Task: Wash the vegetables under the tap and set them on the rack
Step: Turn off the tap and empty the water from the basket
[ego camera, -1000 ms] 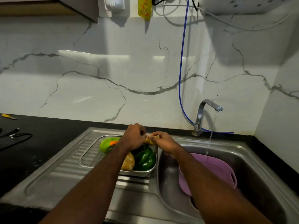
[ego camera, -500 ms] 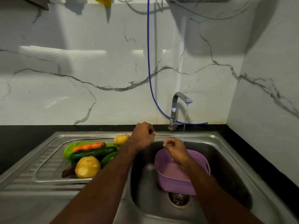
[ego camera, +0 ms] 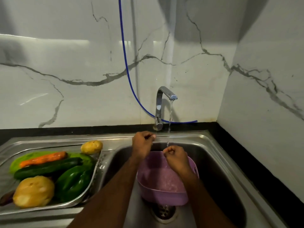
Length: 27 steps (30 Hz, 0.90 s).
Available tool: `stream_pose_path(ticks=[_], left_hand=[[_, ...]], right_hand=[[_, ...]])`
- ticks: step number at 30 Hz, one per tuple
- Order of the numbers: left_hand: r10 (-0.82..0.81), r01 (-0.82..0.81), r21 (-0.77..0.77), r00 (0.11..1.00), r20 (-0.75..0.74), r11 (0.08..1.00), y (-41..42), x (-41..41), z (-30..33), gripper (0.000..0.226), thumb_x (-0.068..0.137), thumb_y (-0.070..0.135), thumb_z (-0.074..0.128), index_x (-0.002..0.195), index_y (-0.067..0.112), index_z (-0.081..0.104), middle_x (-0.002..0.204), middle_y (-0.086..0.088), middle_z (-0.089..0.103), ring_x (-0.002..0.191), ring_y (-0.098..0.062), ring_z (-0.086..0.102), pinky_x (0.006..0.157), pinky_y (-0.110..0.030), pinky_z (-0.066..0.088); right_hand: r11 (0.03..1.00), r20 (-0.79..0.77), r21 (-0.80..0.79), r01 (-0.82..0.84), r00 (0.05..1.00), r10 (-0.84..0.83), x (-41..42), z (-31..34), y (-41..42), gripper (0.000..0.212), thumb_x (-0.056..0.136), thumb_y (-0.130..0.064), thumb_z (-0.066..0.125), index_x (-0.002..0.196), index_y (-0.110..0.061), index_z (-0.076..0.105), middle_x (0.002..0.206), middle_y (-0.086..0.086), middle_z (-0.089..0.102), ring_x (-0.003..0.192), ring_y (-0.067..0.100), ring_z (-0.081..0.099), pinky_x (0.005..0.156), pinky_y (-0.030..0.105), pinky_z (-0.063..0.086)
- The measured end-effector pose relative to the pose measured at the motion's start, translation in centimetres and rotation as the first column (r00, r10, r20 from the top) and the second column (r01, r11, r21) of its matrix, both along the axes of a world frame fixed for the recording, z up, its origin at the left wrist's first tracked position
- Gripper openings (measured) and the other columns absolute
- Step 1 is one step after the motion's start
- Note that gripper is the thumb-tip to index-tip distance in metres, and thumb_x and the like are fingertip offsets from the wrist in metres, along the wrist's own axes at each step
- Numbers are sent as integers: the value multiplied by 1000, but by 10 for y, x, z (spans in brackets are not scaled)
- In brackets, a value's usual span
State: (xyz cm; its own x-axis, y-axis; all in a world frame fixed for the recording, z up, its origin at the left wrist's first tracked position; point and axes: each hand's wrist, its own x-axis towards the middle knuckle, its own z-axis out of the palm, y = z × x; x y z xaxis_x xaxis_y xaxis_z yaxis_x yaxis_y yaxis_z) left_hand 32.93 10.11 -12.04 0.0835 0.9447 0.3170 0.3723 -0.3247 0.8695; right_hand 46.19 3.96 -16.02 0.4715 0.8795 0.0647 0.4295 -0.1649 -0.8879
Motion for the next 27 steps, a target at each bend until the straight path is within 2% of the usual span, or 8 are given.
stream_pose_path(ticks=[2,5,9,13,17,22,24,27], left_hand=[[54,-49,-45,991,120,998,9,10,-1,11,89,9,71,97,7,78,79,2,72,68,-8,62,71,-26,51],[89,-60,-114,958,271,992,19,25,2,13,89,9,72,101,8,77,82,0,74,76,-14,67,81,-40,60],[107,-67,-142,947,302,988,29,39,8,18,90,12,71,107,11,76,94,0,76,89,-15,70,89,-38,59],[157,-97,-178,920,360,979,37,46,11,22,90,13,71,112,10,74,103,-5,76,92,-18,70,89,-36,59],[161,-111,-158,922,352,981,41,51,11,20,90,15,71,110,11,75,99,-2,76,93,-15,70,91,-33,57],[178,-142,-123,913,368,982,47,56,13,12,92,14,69,101,11,77,88,-1,76,84,-13,72,86,-33,60],[173,-157,-78,936,306,985,47,59,15,13,93,14,68,102,9,76,89,-1,76,81,-10,70,85,-30,58],[141,-142,-2,983,116,990,45,60,21,15,92,16,69,103,8,76,93,-2,75,80,-8,66,80,-24,52]], right_hand=[[1000,7,-18,15,1000,-15,0,0,-1,22,85,-14,66,66,-25,71,74,-4,75,81,20,72,83,38,59],[998,18,-17,66,998,-66,5,1,-1,21,83,-15,63,66,-24,73,73,-4,76,79,20,73,79,37,61],[994,10,-29,109,994,-108,9,2,0,21,85,-12,61,75,-18,78,74,-5,76,79,16,73,79,33,60],[989,-16,-22,143,990,-144,12,0,2,23,86,-11,62,71,-20,77,74,-4,76,80,16,72,80,29,58],[989,-26,-22,147,989,-148,12,-1,3,19,86,-13,66,72,-18,77,75,-3,76,80,16,72,79,26,56],[989,-41,-29,146,988,-147,11,-3,5,20,85,-13,62,76,-17,80,78,0,77,82,19,73,80,33,60],[991,-41,-41,130,990,-131,9,-3,7,19,84,-14,62,76,-17,79,79,1,77,83,22,73,82,37,61],[994,-48,-47,99,994,-101,4,-5,11,16,84,-16,65,75,-16,78,76,2,76,83,24,73,84,42,61]])
